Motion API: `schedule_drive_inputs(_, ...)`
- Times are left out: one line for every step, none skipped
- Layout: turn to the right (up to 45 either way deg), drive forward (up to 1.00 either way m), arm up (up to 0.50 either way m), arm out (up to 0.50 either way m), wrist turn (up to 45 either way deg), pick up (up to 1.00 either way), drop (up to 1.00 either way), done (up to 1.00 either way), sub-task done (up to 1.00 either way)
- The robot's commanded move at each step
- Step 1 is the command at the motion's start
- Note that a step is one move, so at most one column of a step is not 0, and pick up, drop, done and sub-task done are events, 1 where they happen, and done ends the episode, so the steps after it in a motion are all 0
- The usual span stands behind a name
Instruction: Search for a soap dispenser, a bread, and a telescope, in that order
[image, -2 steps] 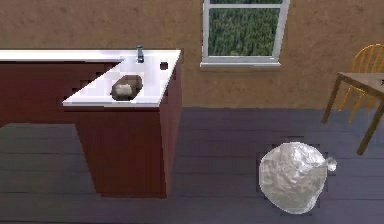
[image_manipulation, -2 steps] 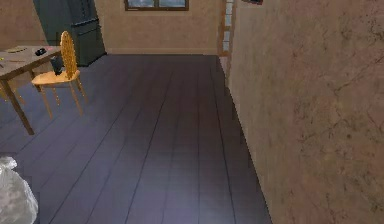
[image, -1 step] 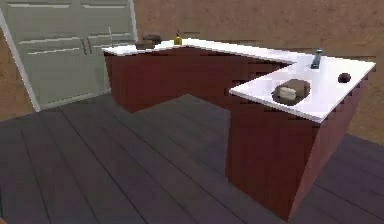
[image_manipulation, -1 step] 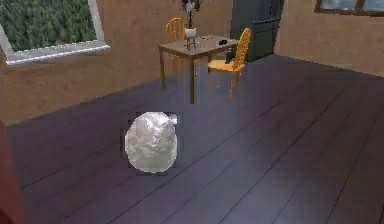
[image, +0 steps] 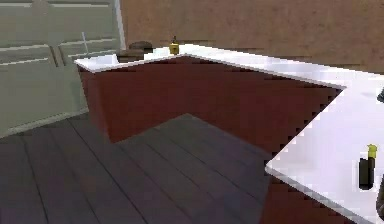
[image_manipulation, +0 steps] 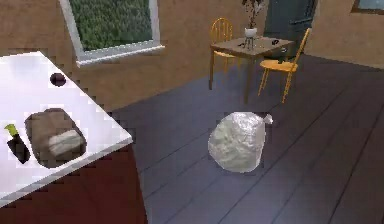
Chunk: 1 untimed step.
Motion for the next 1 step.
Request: schedule_drive_inputs(-42.0, 0.0, 0.0, 0.0, 0.0, 0.0, 0.0, 0.0, 0.0)
